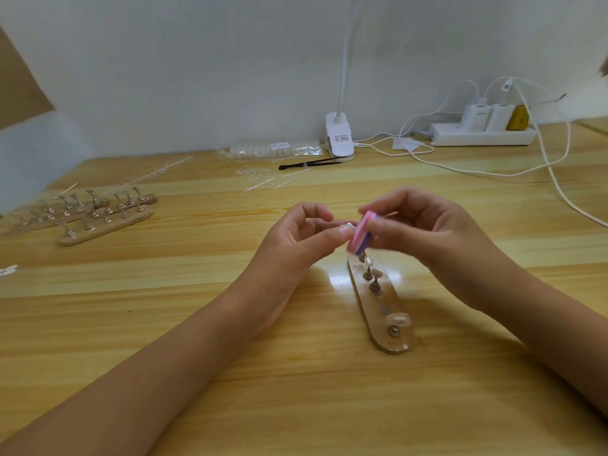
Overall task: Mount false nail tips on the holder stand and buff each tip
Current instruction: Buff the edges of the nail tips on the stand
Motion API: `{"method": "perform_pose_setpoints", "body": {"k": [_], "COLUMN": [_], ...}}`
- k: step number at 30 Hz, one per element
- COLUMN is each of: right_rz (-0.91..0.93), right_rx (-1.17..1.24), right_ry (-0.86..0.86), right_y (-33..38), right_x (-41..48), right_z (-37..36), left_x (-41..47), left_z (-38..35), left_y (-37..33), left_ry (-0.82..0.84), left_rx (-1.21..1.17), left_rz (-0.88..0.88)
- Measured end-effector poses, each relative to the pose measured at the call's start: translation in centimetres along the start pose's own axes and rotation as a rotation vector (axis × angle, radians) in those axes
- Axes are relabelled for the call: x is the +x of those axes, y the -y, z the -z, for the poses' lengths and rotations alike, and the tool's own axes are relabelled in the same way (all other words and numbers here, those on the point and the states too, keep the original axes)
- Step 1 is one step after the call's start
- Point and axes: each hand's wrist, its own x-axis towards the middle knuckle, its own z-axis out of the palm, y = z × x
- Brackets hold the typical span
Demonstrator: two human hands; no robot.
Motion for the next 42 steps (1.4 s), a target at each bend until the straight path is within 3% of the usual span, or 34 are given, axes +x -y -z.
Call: {"method": "perform_pose_setpoints", "body": {"k": [2,6,10,14,17,21,24,28,31,35,38,42], "right_rz": [-0.015,0.072,0.037,0.086,0.052,0.101,0.036,0.132,0.096,0.100,0.046,0.088], "right_rx": [-0.050,-0.002,-0.074,-0.055,-0.079,-0.027,-0.080,-0.065,-0.099,-0.082,-0.112,-0.085], "right_ry": [0.074,-0.104,0.015,-0.075,0.028,-0.085,0.041,-0.101,-0.018,-0.065,0.026,-0.066], "right_y": [-0.15,-0.17,-0.12,-0.01,-0.03,-0.05,-0.08,0.01,0.03,-0.09,-0.13,-0.21], "right_x": [-0.14,0.05,0.01,0.20,0.07,0.17,0.11,0.10,0.06,0.10,0.09,0.20], "right_z": [-0.28,-0.23,0.04,0.28,0.17,0.27,0.14,0.12,0.03,0.09,0.02,0.17], "left_x": [-0.05,-0.03,-0.12,-0.19,-0.16,-0.13,-0.12,-0.02,-0.06,-0.03,0.01,0.09], "left_z": [-0.03,-0.05,-0.16,-0.24,-0.17,-0.03,-0.04,-0.01,-0.01,-0.08,-0.04,0.00], "left_y": [-0.01,-0.18,-0.03,-0.02,0.16,0.20,0.32,0.37,0.39,0.36,0.43,0.46], "left_ry": [-0.002,-0.017,-0.019,-0.013,-0.032,-0.046,-0.051,-0.034,-0.027,-0.033,-0.035,-0.026], "left_rx": [-0.007,-0.008,0.017,0.054,0.066,0.038,0.028,0.026,0.047,0.063,0.096,0.091], "left_rz": [-0.001,-0.009,-0.005,-0.023,-0.035,-0.045,-0.047,-0.059,-0.071,-0.078,-0.077,-0.089]}}
